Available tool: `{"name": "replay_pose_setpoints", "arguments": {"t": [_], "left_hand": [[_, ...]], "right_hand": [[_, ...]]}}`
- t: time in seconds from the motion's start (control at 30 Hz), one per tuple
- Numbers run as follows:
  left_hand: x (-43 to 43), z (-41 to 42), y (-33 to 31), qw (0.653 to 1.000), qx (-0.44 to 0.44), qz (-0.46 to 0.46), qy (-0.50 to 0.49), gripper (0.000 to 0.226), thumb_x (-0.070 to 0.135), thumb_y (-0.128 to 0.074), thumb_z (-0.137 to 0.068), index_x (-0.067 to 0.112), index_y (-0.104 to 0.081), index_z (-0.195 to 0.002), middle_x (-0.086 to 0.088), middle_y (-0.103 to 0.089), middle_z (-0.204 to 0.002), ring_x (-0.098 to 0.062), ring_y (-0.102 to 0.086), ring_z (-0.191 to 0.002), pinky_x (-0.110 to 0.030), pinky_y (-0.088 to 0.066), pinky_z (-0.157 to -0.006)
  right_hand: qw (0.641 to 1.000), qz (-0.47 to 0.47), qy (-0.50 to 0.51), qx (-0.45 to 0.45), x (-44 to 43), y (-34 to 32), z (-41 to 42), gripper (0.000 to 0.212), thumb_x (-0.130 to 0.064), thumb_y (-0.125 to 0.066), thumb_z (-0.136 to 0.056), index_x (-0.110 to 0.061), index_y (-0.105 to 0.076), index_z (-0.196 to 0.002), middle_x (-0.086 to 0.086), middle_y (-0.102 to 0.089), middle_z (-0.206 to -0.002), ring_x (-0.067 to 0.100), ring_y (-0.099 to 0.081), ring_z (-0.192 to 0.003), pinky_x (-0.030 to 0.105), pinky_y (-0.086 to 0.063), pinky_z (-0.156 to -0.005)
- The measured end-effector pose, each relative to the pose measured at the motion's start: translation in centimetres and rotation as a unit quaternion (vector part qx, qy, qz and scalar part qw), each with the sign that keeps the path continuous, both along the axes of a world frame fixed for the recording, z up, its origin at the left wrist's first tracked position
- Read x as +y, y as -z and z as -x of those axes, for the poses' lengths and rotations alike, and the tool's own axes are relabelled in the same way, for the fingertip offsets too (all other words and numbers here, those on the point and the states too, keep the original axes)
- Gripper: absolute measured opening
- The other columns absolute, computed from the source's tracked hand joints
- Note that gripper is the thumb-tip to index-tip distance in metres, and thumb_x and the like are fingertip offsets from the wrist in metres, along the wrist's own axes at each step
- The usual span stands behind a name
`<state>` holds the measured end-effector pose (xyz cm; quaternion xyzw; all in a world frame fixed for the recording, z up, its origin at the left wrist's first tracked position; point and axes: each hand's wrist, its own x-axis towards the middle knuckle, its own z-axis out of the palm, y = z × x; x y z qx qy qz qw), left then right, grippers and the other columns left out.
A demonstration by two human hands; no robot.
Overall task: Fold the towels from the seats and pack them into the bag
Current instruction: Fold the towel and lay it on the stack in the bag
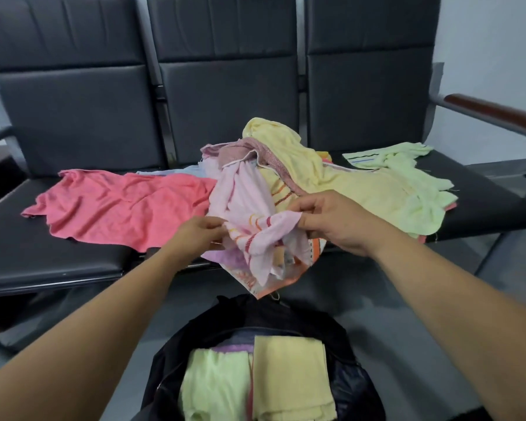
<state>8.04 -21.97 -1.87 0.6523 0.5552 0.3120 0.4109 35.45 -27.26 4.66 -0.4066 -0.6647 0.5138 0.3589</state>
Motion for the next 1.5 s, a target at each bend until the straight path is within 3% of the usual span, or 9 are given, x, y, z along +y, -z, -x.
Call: {"name": "replay_pose_setpoints", "arguments": {"t": [0.3,0.43,0.67,0.8,0.97,1.1,1.27,1.4,1.5], "left_hand": [[-3.7,-6.2,-4.0,0.952,-0.269,0.092,0.117,0.037,0.006,-0.065,-0.079,-0.014,-0.065,-0.109,-0.025,-0.065,-0.104,-0.032,-0.06,-0.093,-0.036,-0.054,-0.086],[-4.6,-6.9,-4.2,0.947,-0.24,0.14,0.162,0.027,0.008,-0.061,-0.078,-0.01,-0.069,-0.097,-0.021,-0.065,-0.092,-0.026,-0.061,-0.08,-0.026,-0.055,-0.077],[-2.1,-5.7,-2.3,0.895,-0.342,0.268,-0.099,0.076,0.063,-0.061,-0.09,-0.007,-0.061,-0.117,-0.019,-0.069,-0.1,-0.032,-0.067,-0.096,-0.04,-0.057,-0.084],[-2.6,-6.7,-3.0,0.91,-0.327,0.231,-0.103,0.029,0.017,-0.06,-0.1,-0.006,-0.065,-0.117,-0.026,-0.071,-0.115,-0.036,-0.067,-0.113,-0.045,-0.051,-0.102],[-4.7,-7.5,-4.9,0.94,-0.272,0.199,0.051,0.044,-0.002,-0.071,-0.085,-0.014,-0.059,-0.125,-0.029,-0.067,-0.121,-0.039,-0.066,-0.115,-0.047,-0.053,-0.102],[-6.2,-7.4,-3.9,0.893,-0.297,0.312,0.13,0.055,0.021,-0.071,-0.087,-0.005,-0.058,-0.134,-0.026,-0.063,-0.132,-0.034,-0.064,-0.119,-0.042,-0.052,-0.103],[-4.0,-5.1,-1.0,0.846,-0.361,0.391,-0.018,0.1,0.083,-0.042,-0.081,-0.006,-0.059,-0.122,-0.024,-0.065,-0.116,-0.037,-0.063,-0.108,-0.046,-0.048,-0.101],[-3.4,-4.8,-2.0,0.83,-0.463,0.298,-0.086,0.054,0.042,-0.053,-0.1,-0.003,-0.062,-0.128,-0.018,-0.071,-0.119,-0.026,-0.069,-0.109,-0.041,-0.055,-0.095],[-4.0,-5.3,-3.2,0.858,-0.439,0.262,-0.047,0.039,0.013,-0.059,-0.096,-0.002,-0.059,-0.132,-0.023,-0.07,-0.12,-0.033,-0.07,-0.108,-0.047,-0.055,-0.094]], "right_hand": [[0.93,0.283,0.143,0.186,-0.3,1.8,1.8,0.053,-0.046,-0.078,-0.081,-0.004,-0.064,-0.111,0.013,-0.073,-0.096,0.025,-0.065,-0.09,0.047,-0.051,-0.097],[0.953,0.187,0.207,0.119,0.5,3.5,2.6,0.037,-0.007,-0.076,-0.085,0.0,-0.067,-0.12,0.014,-0.075,-0.101,0.036,-0.07,-0.105,0.056,-0.053,-0.099],[0.981,0.175,-0.058,0.052,-0.5,2.2,2.5,0.027,-0.007,-0.077,-0.085,0.01,-0.07,-0.105,0.022,-0.069,-0.1,0.027,-0.066,-0.092,0.031,-0.054,-0.075],[0.957,0.246,-0.122,-0.097,-0.8,3.1,2.2,0.053,-0.041,-0.088,-0.074,0.002,-0.064,-0.094,0.017,-0.056,-0.083,0.022,-0.056,-0.075,0.034,-0.044,-0.071],[0.927,0.319,0.152,0.128,1.6,3.6,1.3,0.059,-0.066,-0.068,-0.08,-0.011,-0.065,-0.101,0.008,-0.069,-0.084,0.023,-0.065,-0.076,0.037,-0.053,-0.073],[0.918,0.31,0.129,0.209,1.4,4.4,2.1,0.024,-0.011,-0.063,-0.096,-0.017,-0.076,-0.077,0.007,-0.073,-0.079,0.017,-0.07,-0.07,0.034,-0.055,-0.073],[0.961,0.187,0.023,0.203,1.0,3.3,1.6,0.02,0.01,-0.057,-0.09,0.003,-0.067,-0.106,0.023,-0.069,-0.098,0.03,-0.068,-0.088,0.033,-0.06,-0.071],[0.957,0.242,-0.156,0.024,-0.4,3.1,1.2,0.032,0.003,-0.074,-0.08,0.012,-0.065,-0.109,0.024,-0.066,-0.108,0.036,-0.062,-0.107,0.05,-0.05,-0.103],[0.945,0.309,-0.072,0.076,0.2,3.9,1.5,0.037,-0.021,-0.071,-0.089,0.001,-0.061,-0.117,0.014,-0.069,-0.097,0.025,-0.068,-0.093,0.038,-0.057,-0.089]]}}
